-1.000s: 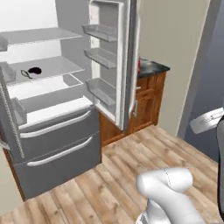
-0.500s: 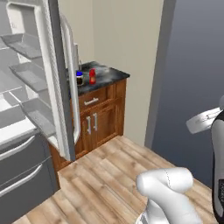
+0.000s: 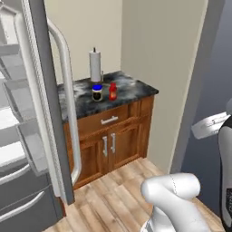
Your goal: Place the ketchup and mayonnaise from the counter to the top shelf of the fridge. If the existing items in the fridge are on the top shelf, move them to other shelves.
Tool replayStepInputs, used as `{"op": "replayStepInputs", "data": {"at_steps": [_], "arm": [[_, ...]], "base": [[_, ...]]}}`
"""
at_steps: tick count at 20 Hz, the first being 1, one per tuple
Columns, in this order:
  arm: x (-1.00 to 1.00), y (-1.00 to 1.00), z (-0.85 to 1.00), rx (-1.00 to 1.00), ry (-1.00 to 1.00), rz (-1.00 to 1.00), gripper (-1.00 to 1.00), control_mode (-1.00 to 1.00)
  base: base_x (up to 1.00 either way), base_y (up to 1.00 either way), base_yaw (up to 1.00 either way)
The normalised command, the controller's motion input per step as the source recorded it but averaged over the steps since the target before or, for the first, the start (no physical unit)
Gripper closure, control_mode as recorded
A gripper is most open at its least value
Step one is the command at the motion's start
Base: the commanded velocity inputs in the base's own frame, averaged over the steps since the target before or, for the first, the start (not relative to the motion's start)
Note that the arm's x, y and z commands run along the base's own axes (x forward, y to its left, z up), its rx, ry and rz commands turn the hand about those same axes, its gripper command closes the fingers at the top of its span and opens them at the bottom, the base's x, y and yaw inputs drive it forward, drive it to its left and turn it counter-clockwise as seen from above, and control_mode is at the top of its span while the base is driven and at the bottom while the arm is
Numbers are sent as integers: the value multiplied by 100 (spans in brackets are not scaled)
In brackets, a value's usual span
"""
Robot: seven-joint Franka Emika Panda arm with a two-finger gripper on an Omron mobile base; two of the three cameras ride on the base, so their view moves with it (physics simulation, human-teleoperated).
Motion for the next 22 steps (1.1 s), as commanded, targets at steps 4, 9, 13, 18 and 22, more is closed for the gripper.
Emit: {"op": "replayStepInputs", "data": {"at_steps": [4,9,13,18,22], "arm": [[0,0,0,0,0,0,-100,100],[0,0,0,0,0,0,-100,100],[0,0,0,0,0,0,-100,100],[0,0,0,0,0,0,-100,100],[0,0,0,0,0,0,-100,100]], "base": [[100,-15,49],[100,-47,34],[100,-91,22],[100,-42,18],[96,-5,11]]}}
